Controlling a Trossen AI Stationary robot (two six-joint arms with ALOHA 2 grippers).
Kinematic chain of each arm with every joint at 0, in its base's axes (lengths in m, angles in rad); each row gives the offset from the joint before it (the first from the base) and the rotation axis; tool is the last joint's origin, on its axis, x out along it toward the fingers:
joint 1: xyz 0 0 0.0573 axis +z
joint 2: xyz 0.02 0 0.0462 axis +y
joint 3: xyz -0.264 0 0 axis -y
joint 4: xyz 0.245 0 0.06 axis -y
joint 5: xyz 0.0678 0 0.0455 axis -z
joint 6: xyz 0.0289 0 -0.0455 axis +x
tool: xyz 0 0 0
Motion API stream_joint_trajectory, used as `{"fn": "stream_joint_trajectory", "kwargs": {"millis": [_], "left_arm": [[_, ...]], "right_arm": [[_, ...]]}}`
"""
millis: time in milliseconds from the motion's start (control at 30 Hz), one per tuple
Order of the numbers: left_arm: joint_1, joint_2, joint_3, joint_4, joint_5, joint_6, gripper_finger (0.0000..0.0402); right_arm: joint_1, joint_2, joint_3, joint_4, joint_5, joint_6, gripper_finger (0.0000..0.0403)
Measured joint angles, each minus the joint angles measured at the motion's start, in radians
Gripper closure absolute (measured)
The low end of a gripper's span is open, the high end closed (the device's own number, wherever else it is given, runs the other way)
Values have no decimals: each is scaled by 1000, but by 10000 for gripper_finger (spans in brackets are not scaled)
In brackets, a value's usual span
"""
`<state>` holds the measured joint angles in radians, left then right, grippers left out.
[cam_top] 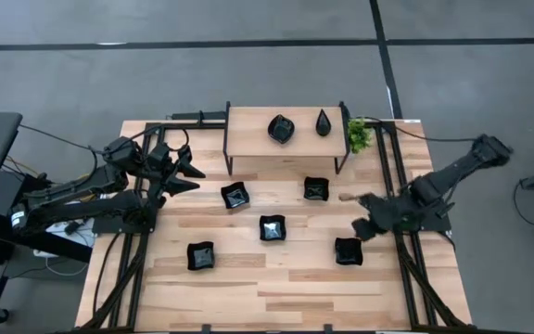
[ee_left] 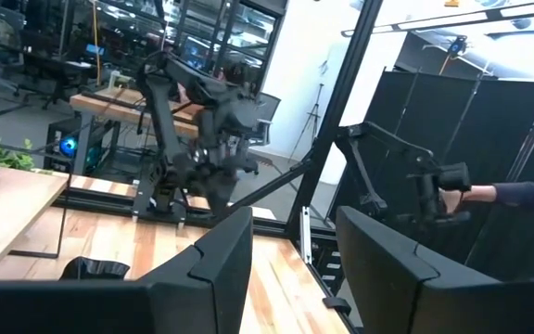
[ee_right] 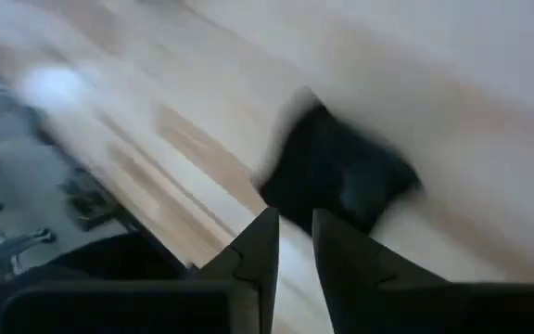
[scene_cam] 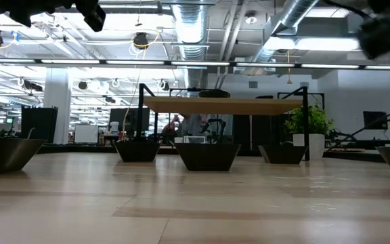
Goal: Pick & Place Mini shaped plates
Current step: Put the distorted square plate on top of the shelf
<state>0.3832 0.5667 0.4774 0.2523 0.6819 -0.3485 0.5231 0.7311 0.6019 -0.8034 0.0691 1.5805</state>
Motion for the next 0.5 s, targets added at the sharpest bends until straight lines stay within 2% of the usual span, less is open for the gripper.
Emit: {"fn": "stream_joint_trajectory", "kwargs": {"millis": [100,233,333,500], "left_arm": [[0,0,0,0,0,0,243],[0,0,0,0,0,3,243],[0,1,0,0,0,3,243],[0,5,0,-1,0,3,243]], "right_arm": [[127,44,0,-45,-23,241,337],[233,92,0,-28,-19,445,337],[264,116,0,-11,-17,522,337],[265,147,0,-10,-21,533,337]]}}
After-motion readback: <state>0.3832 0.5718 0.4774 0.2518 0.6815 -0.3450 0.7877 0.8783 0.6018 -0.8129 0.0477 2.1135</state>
